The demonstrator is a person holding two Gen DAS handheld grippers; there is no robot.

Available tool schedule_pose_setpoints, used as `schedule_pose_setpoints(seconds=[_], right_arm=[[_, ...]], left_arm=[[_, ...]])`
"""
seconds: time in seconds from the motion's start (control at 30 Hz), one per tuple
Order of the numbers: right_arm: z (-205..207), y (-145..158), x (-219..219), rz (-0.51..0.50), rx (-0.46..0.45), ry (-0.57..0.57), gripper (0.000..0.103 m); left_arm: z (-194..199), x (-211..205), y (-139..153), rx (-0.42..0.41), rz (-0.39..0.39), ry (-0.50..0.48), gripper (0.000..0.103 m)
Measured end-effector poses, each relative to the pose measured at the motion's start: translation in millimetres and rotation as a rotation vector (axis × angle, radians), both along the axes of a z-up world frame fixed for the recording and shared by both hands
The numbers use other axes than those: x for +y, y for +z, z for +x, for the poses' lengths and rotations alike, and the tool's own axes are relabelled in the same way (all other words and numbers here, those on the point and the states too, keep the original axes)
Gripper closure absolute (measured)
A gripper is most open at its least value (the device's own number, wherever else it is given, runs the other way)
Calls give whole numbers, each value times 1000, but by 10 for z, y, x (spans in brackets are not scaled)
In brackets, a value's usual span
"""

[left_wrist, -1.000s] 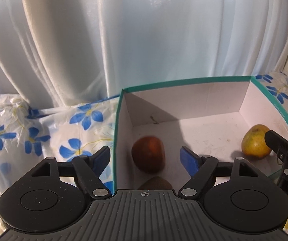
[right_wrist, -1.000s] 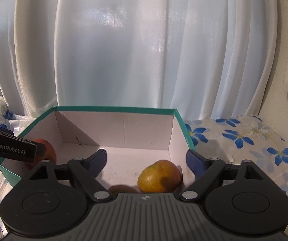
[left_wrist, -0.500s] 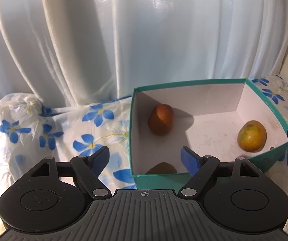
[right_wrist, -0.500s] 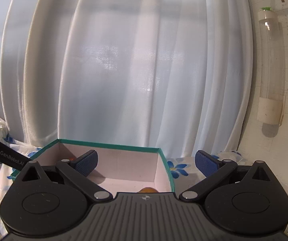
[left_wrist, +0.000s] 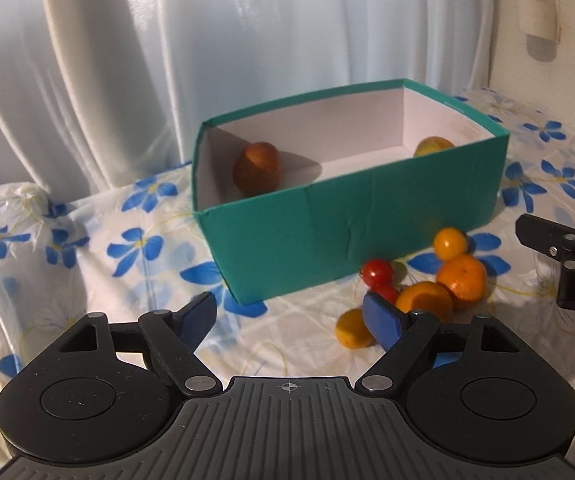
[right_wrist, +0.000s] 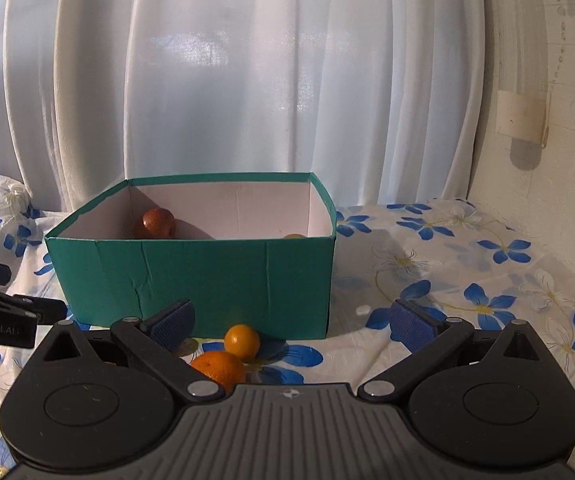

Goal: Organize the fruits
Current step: 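Move both tools back toward the mandarins and cherry tomatoes, then grasp the small yellow-orange citrus with the left tool while the right tool grasps a mandarin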

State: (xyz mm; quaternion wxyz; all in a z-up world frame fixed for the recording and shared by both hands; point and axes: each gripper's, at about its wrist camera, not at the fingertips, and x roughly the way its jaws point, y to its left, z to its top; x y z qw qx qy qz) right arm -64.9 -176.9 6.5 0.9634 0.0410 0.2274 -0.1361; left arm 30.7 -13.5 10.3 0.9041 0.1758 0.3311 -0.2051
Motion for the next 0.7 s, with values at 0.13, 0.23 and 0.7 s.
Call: schedule_pose_setpoints(seconds=[0.13,0.23,0.7], right_arm=[[42,-72,42,5,43,30,1],[85,-133,77,-2,73,51,9],[265,-379,204,26,165,142,35]], left_arm=[[-51,-49,-118,12,16,-12,19],[-60,-66,-169,20,17,-13,21],[18,-162,-437,75,32,-45,26]])
